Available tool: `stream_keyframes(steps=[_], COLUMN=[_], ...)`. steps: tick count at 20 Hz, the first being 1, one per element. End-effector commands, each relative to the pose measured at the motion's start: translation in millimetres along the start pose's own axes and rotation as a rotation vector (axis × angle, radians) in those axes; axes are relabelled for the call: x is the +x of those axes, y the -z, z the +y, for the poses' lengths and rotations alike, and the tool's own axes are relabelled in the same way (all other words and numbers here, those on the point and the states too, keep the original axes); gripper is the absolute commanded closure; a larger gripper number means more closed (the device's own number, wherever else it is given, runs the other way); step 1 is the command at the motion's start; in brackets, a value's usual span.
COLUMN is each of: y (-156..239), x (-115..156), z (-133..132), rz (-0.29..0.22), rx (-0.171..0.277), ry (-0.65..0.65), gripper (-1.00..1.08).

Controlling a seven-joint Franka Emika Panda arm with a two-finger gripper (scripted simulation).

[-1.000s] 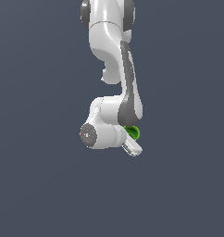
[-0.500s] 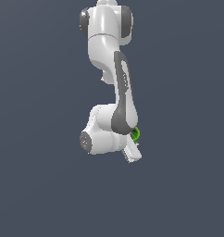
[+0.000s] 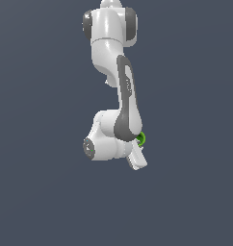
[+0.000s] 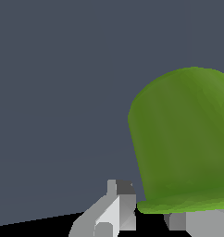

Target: Pick up the object and move it to a goal position.

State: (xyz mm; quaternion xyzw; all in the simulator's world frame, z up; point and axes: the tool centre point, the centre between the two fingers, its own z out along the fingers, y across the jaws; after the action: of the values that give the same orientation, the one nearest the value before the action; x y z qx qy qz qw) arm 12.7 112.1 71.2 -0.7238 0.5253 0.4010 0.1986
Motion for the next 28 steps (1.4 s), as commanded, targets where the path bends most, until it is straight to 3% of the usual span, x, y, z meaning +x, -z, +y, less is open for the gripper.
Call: stream_keyframes(steps=[1, 16, 28], y=[0, 6, 46], x=[0, 1, 11], z=[0, 2, 16], rz=[0.0, 0.004, 0.03], rx=[0.001, 0.012, 0.083], ry=[0.0, 0.025, 0.19], gripper=[1.08, 1.08, 1.08])
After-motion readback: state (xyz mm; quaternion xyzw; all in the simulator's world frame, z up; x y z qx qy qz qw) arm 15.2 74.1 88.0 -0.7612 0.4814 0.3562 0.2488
